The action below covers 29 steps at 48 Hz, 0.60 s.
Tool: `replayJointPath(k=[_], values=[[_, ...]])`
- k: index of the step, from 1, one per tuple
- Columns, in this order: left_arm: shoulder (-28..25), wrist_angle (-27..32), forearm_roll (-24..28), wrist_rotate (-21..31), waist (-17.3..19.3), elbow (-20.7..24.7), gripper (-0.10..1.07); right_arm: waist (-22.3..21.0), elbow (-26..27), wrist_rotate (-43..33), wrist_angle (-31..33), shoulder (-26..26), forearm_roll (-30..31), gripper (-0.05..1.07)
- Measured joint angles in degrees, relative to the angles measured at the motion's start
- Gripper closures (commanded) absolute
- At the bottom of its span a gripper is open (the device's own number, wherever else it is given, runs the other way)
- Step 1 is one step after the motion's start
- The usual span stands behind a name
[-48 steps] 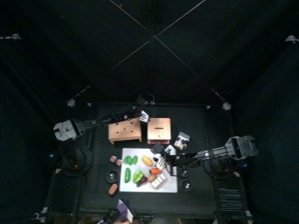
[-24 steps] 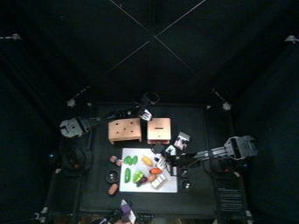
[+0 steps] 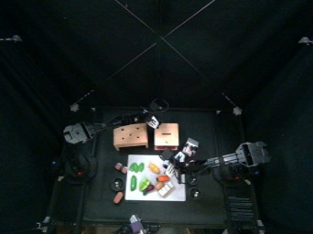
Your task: Grab drawer handle
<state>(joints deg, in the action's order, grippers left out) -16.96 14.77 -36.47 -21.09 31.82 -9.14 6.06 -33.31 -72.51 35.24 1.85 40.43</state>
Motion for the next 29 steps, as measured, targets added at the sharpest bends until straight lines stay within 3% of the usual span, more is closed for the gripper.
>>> replayJointPath(k=[6,29], values=[[0.00,-0.18,1.93,0.09,-0.97,0.00,0.30,0.00,-0.26,0.00,0.00,0.26,-0.18,0.17],[-0.35,-0.09,1.49,0.09,-0.79,0.00,0.30,-3.43,-0.09,-0.09,0.97,0.44,2.29,0.17]])
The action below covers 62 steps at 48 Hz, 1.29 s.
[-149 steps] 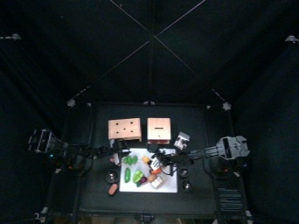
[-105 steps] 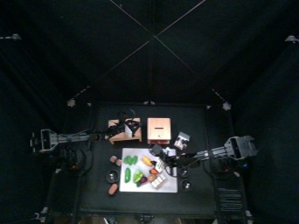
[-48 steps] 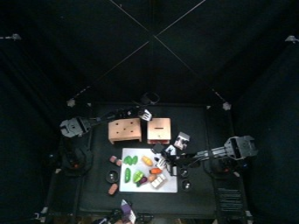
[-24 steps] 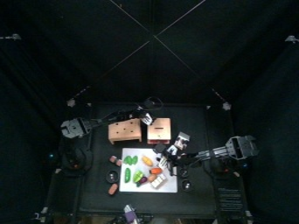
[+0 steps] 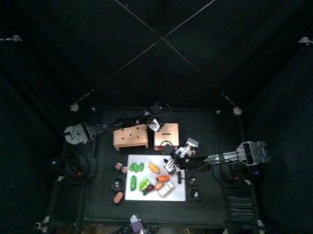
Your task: Grab drawer handle
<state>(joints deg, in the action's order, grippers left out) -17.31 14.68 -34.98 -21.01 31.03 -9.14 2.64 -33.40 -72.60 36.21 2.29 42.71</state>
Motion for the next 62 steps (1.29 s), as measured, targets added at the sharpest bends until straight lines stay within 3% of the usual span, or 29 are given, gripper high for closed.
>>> replayJointPath(k=[37,52,62], values=[[-1.23,2.11,-2.02,0.09,-1.14,1.67,0.30,-1.32,0.88,0.00,3.78,-3.08,-2.81,0.17],[-2.37,3.52,-2.46,0.26,-1.14,2.46,0.30,-2.72,5.45,-1.14,7.38,-6.59,-3.96,0.16],[-2.64,3.43,-2.46,0.26,-1.05,2.37,0.30,-2.81,8.35,-6.94,10.63,-10.20,-2.20,0.16]])
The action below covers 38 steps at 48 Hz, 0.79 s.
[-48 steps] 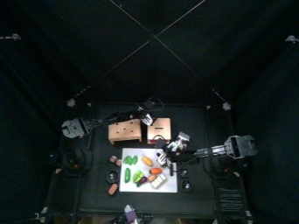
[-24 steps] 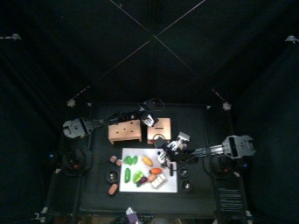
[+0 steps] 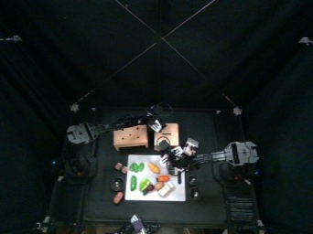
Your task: Grab drawer handle
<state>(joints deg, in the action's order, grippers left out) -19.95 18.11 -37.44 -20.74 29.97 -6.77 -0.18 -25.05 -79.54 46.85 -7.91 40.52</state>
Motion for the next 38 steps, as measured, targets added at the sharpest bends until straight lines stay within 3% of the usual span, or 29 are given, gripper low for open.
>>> replayJointPath(k=[10,38], values=[[0.09,0.00,0.00,0.09,-0.09,0.00,0.30,0.00,1.23,-7.56,4.48,-0.88,0.44,0.17],[0.00,0.00,0.00,0.09,-0.09,0.00,0.30,0.18,2.46,-21.09,4.39,-4.48,3.78,0.17]])
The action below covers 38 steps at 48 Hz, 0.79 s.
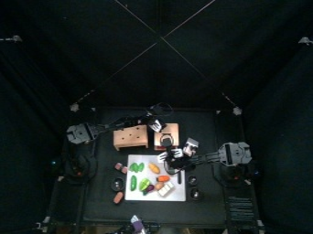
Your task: Grab drawer handle
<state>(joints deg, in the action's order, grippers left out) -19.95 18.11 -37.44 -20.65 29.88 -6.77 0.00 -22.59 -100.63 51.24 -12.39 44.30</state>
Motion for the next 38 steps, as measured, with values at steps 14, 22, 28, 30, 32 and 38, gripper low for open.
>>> replayJointPath(k=[14,22,28,30,32,38], values=[[0.00,0.00,-0.09,0.00,0.00,0.00,0.30,-0.09,0.09,-2.02,0.09,-0.26,1.93,0.17],[0.00,0.00,-0.09,0.00,0.00,0.00,0.30,-0.26,0.44,-2.02,0.00,-1.23,2.02,0.18],[0.00,0.00,-0.09,0.00,0.00,0.00,0.30,-0.35,0.79,-2.11,0.00,-1.85,2.55,0.19],[0.00,0.00,-0.09,0.00,0.00,0.00,0.30,-0.35,0.97,-2.11,0.00,-2.02,2.64,0.21],[0.00,0.09,-0.09,0.00,0.00,0.00,0.30,-0.35,1.14,-2.11,0.00,-2.02,2.64,0.23],[0.09,0.00,-0.09,0.00,0.00,0.00,0.30,-0.62,1.41,-2.11,0.44,-2.20,2.64,0.32]])
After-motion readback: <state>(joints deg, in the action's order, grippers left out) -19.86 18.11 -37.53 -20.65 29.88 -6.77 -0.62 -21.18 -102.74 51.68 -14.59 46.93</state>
